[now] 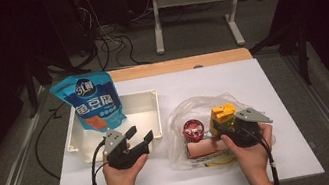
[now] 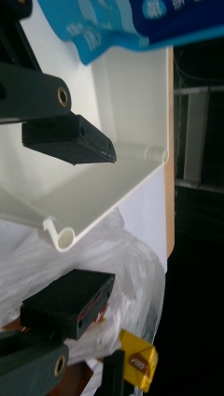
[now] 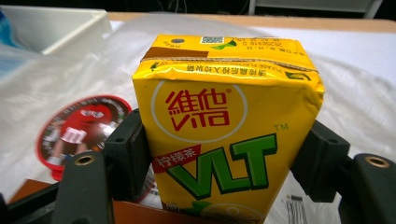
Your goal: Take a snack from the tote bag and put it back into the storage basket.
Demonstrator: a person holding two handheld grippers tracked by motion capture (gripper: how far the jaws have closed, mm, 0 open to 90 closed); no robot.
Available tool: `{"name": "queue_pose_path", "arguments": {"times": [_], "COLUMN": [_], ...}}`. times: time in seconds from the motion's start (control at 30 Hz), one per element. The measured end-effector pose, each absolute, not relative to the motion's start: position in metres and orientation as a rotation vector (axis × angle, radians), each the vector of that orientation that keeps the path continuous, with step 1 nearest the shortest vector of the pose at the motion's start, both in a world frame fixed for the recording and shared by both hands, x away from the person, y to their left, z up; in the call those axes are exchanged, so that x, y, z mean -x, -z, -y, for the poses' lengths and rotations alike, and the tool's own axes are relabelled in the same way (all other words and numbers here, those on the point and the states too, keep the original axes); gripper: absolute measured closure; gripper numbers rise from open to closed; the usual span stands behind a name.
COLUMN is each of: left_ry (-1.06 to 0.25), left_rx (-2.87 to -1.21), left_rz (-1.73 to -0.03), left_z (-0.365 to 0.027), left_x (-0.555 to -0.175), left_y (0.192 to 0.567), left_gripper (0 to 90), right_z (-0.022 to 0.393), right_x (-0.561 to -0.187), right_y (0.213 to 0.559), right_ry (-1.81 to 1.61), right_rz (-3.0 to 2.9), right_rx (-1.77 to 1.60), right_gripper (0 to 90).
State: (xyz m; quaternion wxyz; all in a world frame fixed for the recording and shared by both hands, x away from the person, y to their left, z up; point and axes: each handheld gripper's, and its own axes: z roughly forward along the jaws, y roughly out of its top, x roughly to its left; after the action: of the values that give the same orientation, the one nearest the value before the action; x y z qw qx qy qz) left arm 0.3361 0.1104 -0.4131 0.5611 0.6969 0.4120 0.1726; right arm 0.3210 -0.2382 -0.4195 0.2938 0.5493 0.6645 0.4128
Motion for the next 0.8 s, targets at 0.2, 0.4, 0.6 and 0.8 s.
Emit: {"name": "queue_pose_path", "arguments": {"times": [0.2, 0.4, 0.6, 0.8], "left_ry": [-0.358, -0.322, -0.298, -0.277], "left_rx": [-1.656, -1.681, -1.705, -1.736], "left_rz": [-0.903, -0.838, -0.776, -0.721], "left_z": [-0.098, -0.083, -0.066, -0.046], "left_x": [-0.332, -0.327, -0.321, -0.316], "left_y": [0.408, 0.403, 0.401, 0.402], "left_gripper": [34.6, 34.3, 34.0, 33.0], "right_z": [0.241, 0.242, 0.24, 0.236], "right_x": [-0.317, -0.314, -0.309, -0.305], "right_y": [0.406, 0.396, 0.386, 0.378], "right_ry": [-1.143, -1.174, -1.207, -1.231], "right_rz": [-1.769, -1.771, -1.774, -1.779], "right_rx": [-1.44, -1.412, -1.381, -1.359], "right_gripper": [31.0, 31.3, 31.7, 31.9]}}
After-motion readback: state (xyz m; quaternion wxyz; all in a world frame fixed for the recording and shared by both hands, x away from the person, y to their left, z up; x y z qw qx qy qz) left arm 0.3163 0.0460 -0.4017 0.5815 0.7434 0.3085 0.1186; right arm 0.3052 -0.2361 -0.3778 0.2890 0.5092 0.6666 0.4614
